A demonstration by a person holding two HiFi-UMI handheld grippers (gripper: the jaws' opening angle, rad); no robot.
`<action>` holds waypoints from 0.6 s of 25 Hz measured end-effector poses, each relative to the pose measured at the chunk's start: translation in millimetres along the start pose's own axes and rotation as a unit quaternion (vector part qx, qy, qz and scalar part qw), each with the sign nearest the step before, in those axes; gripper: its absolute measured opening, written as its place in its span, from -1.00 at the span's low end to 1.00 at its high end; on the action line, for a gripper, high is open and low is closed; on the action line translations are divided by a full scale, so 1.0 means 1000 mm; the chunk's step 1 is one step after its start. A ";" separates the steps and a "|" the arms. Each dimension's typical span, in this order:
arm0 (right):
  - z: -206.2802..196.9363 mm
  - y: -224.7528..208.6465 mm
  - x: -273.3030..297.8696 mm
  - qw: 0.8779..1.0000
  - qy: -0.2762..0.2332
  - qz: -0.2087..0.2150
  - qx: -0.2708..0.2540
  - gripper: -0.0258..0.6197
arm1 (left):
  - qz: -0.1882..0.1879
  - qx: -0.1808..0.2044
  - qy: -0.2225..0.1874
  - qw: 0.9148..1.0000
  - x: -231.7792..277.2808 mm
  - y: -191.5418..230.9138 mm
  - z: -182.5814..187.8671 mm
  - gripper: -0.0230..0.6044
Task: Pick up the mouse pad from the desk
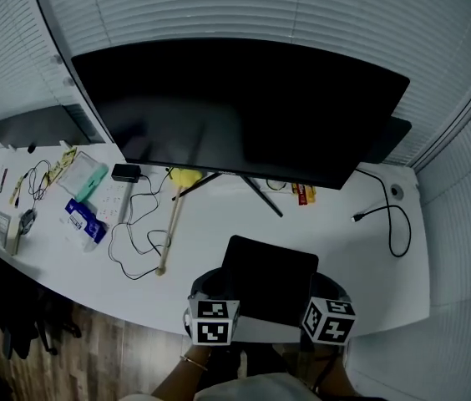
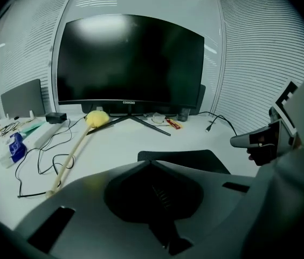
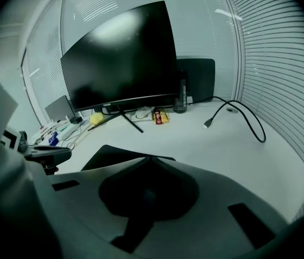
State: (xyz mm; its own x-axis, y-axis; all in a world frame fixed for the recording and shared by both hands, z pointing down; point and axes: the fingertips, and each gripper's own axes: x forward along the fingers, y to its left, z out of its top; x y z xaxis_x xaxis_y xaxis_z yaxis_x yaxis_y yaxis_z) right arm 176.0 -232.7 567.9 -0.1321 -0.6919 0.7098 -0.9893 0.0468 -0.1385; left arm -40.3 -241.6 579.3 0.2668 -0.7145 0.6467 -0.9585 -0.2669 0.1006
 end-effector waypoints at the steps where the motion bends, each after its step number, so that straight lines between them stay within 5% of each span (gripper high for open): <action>1: -0.005 -0.002 0.002 1.000 0.006 -0.001 0.001 -0.82 | 0.000 0.000 0.005 1.000 0.002 0.000 -0.005 -0.87; 15: -0.026 -0.005 0.009 1.000 0.024 0.003 0.008 -0.82 | -0.003 -0.004 0.016 1.000 0.009 -0.001 -0.017 -0.87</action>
State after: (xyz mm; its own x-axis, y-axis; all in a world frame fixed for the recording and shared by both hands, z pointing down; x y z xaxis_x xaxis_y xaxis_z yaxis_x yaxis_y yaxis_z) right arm 177.9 -220.4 592.8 -0.1410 -0.6563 0.7412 -0.9875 0.0395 -0.1529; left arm -38.8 -236.9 598.3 0.2700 -0.6915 0.6701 -0.9575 -0.2659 0.1114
